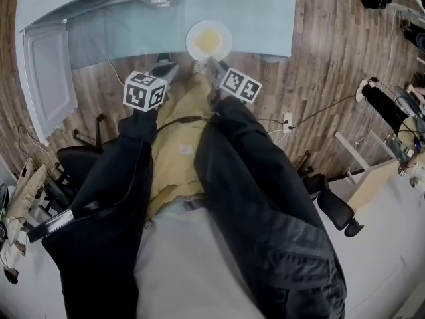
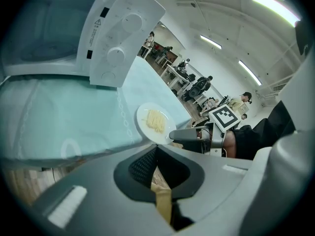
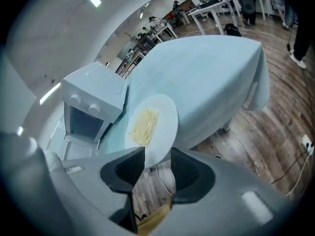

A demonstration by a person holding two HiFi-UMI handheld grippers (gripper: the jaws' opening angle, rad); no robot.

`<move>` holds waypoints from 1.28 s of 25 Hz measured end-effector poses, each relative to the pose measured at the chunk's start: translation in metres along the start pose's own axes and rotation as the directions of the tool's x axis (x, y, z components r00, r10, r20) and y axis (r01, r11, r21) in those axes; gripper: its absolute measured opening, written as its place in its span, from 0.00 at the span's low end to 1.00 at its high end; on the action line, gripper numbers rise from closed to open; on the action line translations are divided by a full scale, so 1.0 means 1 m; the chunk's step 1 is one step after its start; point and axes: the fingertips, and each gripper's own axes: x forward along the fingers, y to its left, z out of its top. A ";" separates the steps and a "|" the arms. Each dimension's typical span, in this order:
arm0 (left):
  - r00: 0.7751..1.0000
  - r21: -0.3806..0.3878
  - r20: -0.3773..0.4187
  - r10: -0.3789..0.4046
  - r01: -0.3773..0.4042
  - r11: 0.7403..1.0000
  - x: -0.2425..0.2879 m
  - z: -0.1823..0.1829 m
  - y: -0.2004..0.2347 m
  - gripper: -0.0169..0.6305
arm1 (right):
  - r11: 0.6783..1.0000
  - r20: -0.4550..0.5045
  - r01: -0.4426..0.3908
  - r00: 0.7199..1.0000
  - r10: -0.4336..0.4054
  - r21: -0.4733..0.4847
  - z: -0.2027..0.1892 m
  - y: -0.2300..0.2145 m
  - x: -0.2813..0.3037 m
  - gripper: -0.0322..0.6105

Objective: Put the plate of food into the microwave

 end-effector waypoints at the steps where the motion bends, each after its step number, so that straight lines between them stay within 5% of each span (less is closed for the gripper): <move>1: 1.000 -0.004 0.002 0.002 -0.002 1.000 -0.001 -0.002 0.000 0.02 | 1.000 -0.002 -0.014 1.000 0.014 0.019 -0.001 0.000 0.002 0.30; 9: 0.999 -0.034 0.020 0.024 -0.024 0.999 -0.013 -0.014 0.012 0.02 | 0.954 0.066 -0.178 0.984 0.167 0.243 -0.002 0.005 0.006 0.15; 16: 0.998 -0.058 0.056 0.025 -0.022 0.998 -0.024 -0.016 0.018 0.02 | 0.899 0.168 -0.340 0.938 0.303 0.276 0.008 0.025 -0.009 0.07; 32: 0.973 -0.185 0.185 0.139 -0.104 0.977 -0.086 -0.017 0.077 0.02 | 0.864 -0.087 -0.486 0.862 0.499 0.136 -0.038 0.139 0.031 0.07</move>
